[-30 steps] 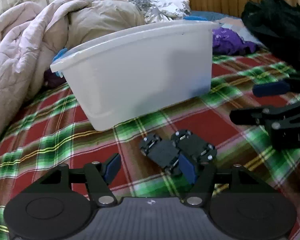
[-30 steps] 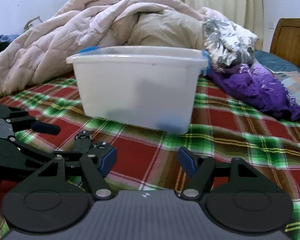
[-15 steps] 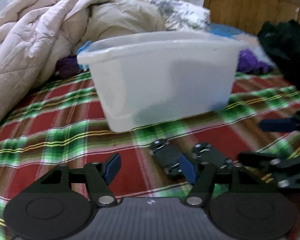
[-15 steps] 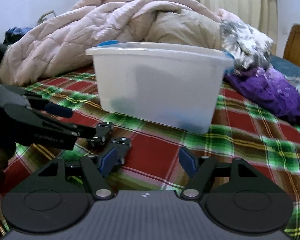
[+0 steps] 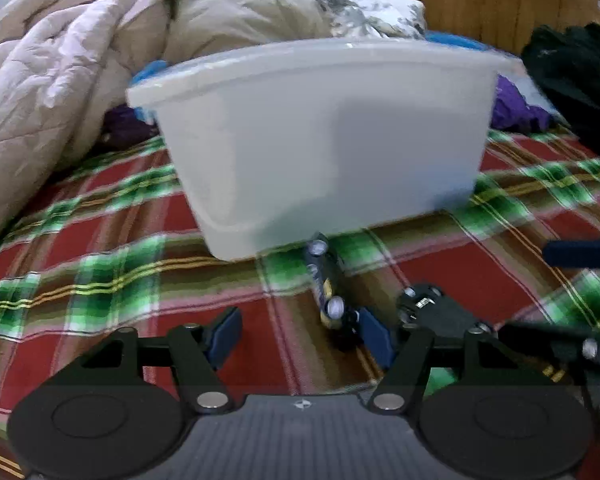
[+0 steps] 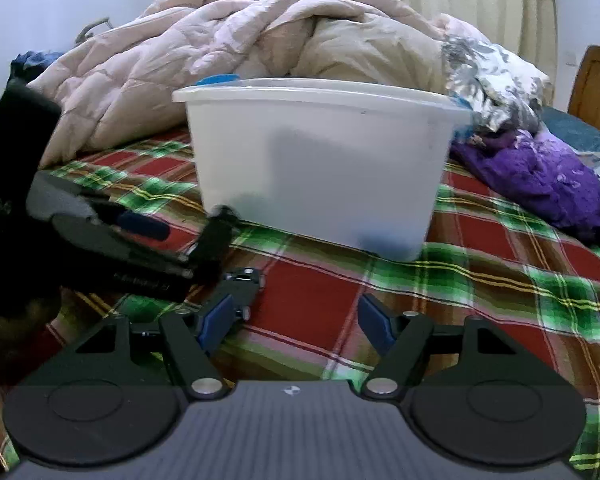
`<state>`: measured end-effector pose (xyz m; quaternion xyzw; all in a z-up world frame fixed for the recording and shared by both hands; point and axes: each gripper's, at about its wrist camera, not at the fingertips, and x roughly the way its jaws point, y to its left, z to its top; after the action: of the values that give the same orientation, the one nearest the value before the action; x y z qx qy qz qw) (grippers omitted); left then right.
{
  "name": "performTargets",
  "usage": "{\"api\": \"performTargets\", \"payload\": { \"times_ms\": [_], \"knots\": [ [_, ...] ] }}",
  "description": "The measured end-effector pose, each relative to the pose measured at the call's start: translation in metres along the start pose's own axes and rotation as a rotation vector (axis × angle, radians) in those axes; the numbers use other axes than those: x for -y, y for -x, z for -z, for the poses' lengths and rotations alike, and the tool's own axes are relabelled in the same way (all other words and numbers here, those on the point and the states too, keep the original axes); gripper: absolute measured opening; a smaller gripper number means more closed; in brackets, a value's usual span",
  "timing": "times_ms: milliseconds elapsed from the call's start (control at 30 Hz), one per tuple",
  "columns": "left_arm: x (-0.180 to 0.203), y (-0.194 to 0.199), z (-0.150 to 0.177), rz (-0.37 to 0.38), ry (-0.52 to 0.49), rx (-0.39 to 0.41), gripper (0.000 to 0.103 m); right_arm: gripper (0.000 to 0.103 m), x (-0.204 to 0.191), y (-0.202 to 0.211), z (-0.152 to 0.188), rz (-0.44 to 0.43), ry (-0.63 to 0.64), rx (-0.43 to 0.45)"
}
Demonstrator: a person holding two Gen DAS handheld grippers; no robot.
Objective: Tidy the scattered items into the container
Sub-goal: 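Lower both tools to the last black toy car and grasp it with the left tool, then carry the black car in the left tool over the clear box and release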
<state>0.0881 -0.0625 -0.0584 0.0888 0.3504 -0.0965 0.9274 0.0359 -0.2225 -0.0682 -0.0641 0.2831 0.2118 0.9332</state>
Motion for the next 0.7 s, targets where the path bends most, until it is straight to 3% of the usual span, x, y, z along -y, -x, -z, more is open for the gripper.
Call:
{"api": "performTargets", "payload": {
  "times_ms": [233, 433, 533, 567, 600, 633, 667, 700],
  "knots": [
    [-0.004, -0.007, -0.007, 0.034, -0.01, 0.0, 0.068, 0.07, -0.028, -0.011, 0.0, -0.014, 0.086, -0.017],
    [0.003, -0.025, -0.016, 0.042, -0.047, -0.033, 0.068, 0.062, -0.034, -0.028, 0.006, -0.008, 0.102, -0.052],
    [-0.001, -0.032, -0.016, 0.048, -0.027, -0.046, 0.058, 0.06, -0.03, -0.033, 0.003, -0.018, 0.059, -0.047],
    [-0.002, -0.032, -0.015, 0.052, -0.017, -0.044, 0.049, 0.059, -0.029, -0.034, 0.002, -0.021, 0.043, -0.041],
    [-0.004, -0.032, -0.015, 0.058, -0.008, -0.042, 0.036, 0.053, -0.028, -0.036, 0.001, -0.025, 0.028, -0.038],
    [-0.004, -0.031, -0.015, 0.06, -0.006, -0.041, 0.033, 0.047, -0.027, -0.038, 0.0, -0.029, 0.019, -0.043],
    [-0.004, -0.03, -0.015, 0.06, -0.008, -0.038, 0.033, 0.033, -0.028, -0.041, 0.0, -0.037, 0.018, -0.05],
    [-0.004, -0.028, -0.015, 0.061, -0.011, -0.033, 0.033, 0.033, -0.03, -0.04, 0.0, -0.041, 0.022, -0.05]
  ]
}}
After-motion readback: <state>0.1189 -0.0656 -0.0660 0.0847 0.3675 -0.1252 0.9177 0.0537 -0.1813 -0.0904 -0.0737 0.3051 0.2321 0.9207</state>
